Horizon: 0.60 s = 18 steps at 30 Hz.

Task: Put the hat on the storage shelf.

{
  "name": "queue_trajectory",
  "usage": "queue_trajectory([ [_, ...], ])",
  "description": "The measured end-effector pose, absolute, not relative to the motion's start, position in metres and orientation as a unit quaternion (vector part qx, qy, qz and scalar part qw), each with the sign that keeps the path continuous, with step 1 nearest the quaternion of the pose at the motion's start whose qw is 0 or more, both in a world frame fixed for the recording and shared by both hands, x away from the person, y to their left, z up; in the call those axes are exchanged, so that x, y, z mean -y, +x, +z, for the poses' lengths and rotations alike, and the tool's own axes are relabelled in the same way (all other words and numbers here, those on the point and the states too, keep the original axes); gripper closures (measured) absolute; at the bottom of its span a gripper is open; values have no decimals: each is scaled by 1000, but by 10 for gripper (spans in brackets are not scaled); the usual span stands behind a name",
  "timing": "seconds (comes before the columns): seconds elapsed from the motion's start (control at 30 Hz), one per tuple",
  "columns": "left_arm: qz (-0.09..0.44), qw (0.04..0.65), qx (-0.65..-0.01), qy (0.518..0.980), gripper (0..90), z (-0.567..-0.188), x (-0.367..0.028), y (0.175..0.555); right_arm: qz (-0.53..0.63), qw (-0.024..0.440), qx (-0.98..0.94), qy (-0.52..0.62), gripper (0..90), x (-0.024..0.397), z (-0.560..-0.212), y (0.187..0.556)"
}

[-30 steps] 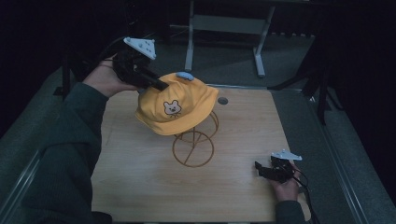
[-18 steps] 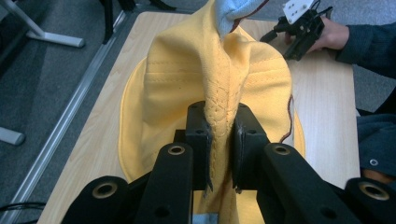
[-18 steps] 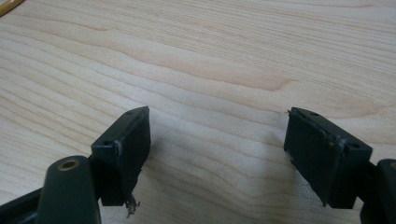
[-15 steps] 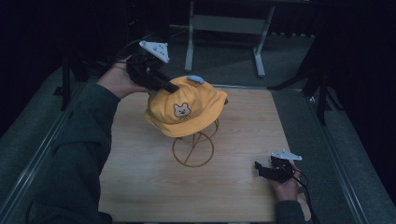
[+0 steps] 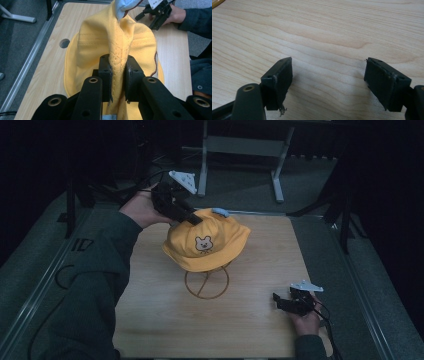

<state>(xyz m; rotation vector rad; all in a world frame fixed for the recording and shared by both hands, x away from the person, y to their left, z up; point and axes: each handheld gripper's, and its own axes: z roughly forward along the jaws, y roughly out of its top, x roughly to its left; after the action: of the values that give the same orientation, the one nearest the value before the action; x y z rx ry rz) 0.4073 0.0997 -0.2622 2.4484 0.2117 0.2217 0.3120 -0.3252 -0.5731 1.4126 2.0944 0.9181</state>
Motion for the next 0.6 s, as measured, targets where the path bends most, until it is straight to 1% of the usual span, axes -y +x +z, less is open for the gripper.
queue_trajectory([
  [0.2, 86, 323, -77, 939, 775, -267, -90, 409, 333, 225, -759, 512, 226, 325, -573, 312],
  [0.6, 79, 326, -76, 939, 761, -275, -71, 413, 333, 224, -759, 512, 226, 325, -573, 312],
])
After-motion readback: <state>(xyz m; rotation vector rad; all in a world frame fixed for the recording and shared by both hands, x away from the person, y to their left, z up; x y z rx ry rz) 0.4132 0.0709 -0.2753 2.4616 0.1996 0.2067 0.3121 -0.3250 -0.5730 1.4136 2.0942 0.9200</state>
